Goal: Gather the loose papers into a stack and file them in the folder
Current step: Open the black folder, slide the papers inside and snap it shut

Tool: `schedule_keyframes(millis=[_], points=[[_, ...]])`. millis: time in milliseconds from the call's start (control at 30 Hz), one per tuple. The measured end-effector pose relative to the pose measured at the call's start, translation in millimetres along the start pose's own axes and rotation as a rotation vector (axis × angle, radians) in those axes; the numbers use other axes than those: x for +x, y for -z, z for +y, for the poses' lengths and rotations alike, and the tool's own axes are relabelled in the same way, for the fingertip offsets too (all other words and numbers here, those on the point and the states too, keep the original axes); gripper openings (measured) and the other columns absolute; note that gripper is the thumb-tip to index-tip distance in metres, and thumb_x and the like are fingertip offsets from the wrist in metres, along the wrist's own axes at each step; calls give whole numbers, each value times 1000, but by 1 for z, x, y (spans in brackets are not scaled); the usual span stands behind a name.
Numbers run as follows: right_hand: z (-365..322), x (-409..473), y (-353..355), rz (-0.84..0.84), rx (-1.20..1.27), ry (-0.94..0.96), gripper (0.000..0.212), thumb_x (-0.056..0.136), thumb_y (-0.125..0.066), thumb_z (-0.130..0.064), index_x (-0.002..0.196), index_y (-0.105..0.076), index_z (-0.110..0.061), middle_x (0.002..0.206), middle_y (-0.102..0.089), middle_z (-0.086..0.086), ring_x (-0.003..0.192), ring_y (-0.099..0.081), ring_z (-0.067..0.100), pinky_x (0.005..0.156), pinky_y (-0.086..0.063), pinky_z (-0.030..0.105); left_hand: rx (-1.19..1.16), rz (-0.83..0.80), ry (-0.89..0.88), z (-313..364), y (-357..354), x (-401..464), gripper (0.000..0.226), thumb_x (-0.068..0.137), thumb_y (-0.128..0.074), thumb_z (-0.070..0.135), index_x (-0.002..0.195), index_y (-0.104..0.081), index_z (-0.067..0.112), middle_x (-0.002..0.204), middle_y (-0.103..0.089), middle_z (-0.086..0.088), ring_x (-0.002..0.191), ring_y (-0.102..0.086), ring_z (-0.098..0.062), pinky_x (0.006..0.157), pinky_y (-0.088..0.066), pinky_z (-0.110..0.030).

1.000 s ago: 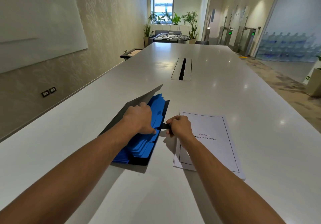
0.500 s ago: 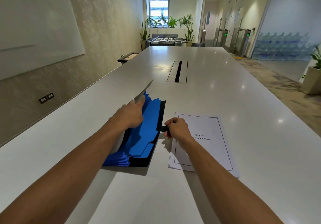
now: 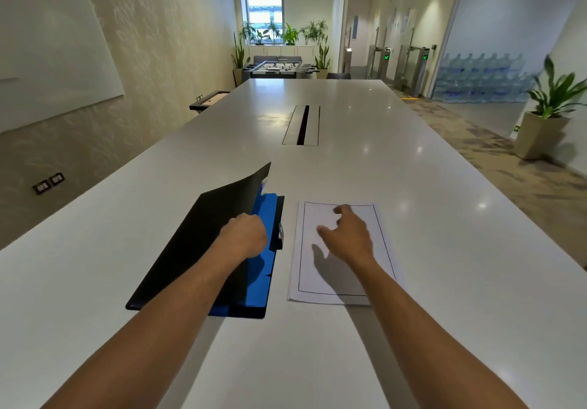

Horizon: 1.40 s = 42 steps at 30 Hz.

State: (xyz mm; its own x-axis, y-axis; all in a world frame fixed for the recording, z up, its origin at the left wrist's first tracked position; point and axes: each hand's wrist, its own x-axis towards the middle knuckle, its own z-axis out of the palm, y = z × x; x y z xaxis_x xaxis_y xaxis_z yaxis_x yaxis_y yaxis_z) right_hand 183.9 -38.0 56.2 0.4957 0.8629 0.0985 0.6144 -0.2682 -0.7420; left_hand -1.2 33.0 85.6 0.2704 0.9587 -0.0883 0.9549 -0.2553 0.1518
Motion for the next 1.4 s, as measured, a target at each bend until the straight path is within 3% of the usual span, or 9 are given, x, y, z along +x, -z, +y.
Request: schedule_keyframes(millis=[100,233,500,633,733,867,1000,1200,1400], points=[[25,3,27,138,-187,-83,57,80,-62,-34,131,-47,-13,123,-60,14,113,-54,32,78,-43,36,-1,-76,-6,5,-16,5,42,93,-45,49,80,-53,10,76,-51,-4,61,-52,-11,49,-34,-23],[55,4,57,134,-303,-234,54,82,-60,-41,124,-49,-9,120,-59,14,112,-54,35,77,-41,38,108,-112,-44,13,-25,7,72,68,-46,85,67,-46,13,73,-45,-2,53,-44,-10,48,-33,-23],[68,-3,61,18,-398,-331,35,83,-59,-47,78,-46,-15,89,-51,6,81,-49,29,68,-36,32,249,-57,-62,20,-37,7,80,58,-55,87,87,-54,12,82,-53,-4,63,-52,-11,50,-37,-23],[62,1,59,15,-382,-336,35,82,-61,-46,83,-48,-13,88,-50,5,87,-55,31,69,-38,33,272,-39,-66,21,-37,8,82,59,-55,87,92,-53,12,79,-51,-3,62,-50,-11,50,-37,-24],[66,9,62,0,-252,-374,35,81,-63,-44,73,-51,-12,90,-61,8,75,-53,27,65,-40,31,288,-42,-78,20,-37,8,81,59,-54,87,90,-54,13,76,-50,-2,62,-50,-12,49,-38,-24],[76,15,65,-47,-99,-417,38,84,-64,-42,91,-55,-6,108,-65,15,97,-60,33,73,-44,33,300,-49,-86,19,-38,10,80,60,-53,87,90,-56,13,78,-53,-3,63,-53,-12,50,-40,-23],[72,17,60,-56,-107,-428,34,84,-63,-34,95,-59,-3,109,-65,16,90,-57,32,74,-44,32,299,-66,-87,19,-39,12,78,61,-53,86,88,-55,13,77,-53,-2,61,-52,-11,49,-38,-23],[63,19,61,-105,-14,-400,52,87,-58,-19,129,-39,4,125,-54,21,111,-55,36,84,-46,38,276,-79,-81,18,-39,11,76,63,-54,84,88,-55,12,78,-55,-3,62,-52,-11,54,-42,-23],[68,16,63,-237,151,-374,34,90,-56,-8,119,-45,6,103,-59,19,82,-60,25,68,-51,32,255,-69,-88,17,-39,10,75,62,-54,85,81,-52,13,76,-53,-2,61,-52,-12,52,-39,-25]])
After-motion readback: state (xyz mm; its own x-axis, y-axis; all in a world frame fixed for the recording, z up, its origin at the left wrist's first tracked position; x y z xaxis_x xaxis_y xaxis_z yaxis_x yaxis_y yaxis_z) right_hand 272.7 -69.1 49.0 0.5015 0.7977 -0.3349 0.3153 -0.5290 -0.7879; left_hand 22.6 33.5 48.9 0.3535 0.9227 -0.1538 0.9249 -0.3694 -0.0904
